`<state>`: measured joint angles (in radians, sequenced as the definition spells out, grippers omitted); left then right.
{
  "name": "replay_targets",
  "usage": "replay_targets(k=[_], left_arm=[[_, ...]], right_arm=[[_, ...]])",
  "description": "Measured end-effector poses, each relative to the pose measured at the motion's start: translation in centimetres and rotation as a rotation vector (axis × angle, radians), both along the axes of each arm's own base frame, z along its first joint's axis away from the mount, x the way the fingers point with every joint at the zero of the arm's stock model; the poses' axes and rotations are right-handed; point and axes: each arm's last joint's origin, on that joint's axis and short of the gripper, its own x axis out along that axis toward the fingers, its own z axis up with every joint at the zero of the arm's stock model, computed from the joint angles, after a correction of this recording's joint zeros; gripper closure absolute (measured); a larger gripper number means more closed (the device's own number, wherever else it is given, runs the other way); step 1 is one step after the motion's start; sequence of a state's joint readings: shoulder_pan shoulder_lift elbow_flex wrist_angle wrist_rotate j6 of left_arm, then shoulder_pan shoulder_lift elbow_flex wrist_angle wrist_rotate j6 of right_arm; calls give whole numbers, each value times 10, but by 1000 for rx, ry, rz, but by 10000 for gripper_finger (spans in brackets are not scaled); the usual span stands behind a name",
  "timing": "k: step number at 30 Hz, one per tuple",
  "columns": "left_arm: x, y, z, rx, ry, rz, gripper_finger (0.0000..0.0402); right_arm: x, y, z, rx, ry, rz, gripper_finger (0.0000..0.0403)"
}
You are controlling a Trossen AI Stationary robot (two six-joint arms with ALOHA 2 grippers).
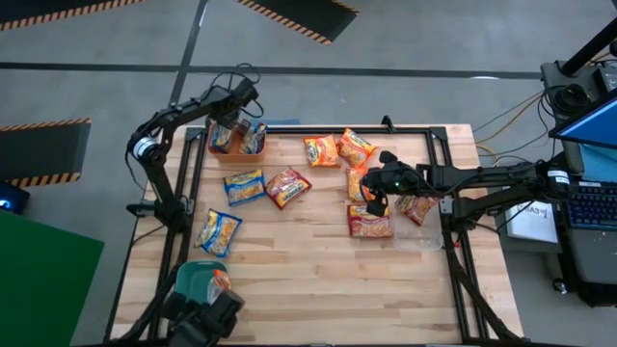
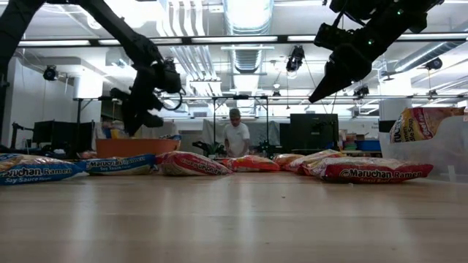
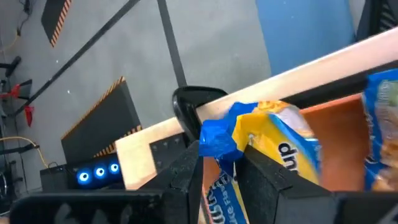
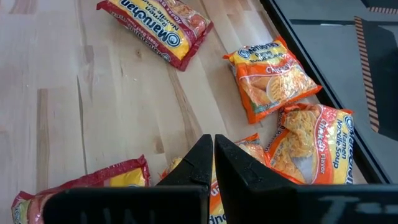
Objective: Sort Maruchan noodles
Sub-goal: Put the blue noodle pack into the orange bin
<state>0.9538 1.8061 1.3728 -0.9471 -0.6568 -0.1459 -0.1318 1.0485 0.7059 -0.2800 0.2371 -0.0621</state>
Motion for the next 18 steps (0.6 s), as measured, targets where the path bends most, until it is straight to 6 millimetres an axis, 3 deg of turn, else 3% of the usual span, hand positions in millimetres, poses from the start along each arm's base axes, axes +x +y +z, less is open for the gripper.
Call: replay_targets(k=[8,18], left_arm=[[-2,-11,-19,-152,30,39,327],[0,-21,-27,-142,38,43,327]], right_arm=[[0,0,0,1,0,0,394],[0,0,0,1,1,-1,394]])
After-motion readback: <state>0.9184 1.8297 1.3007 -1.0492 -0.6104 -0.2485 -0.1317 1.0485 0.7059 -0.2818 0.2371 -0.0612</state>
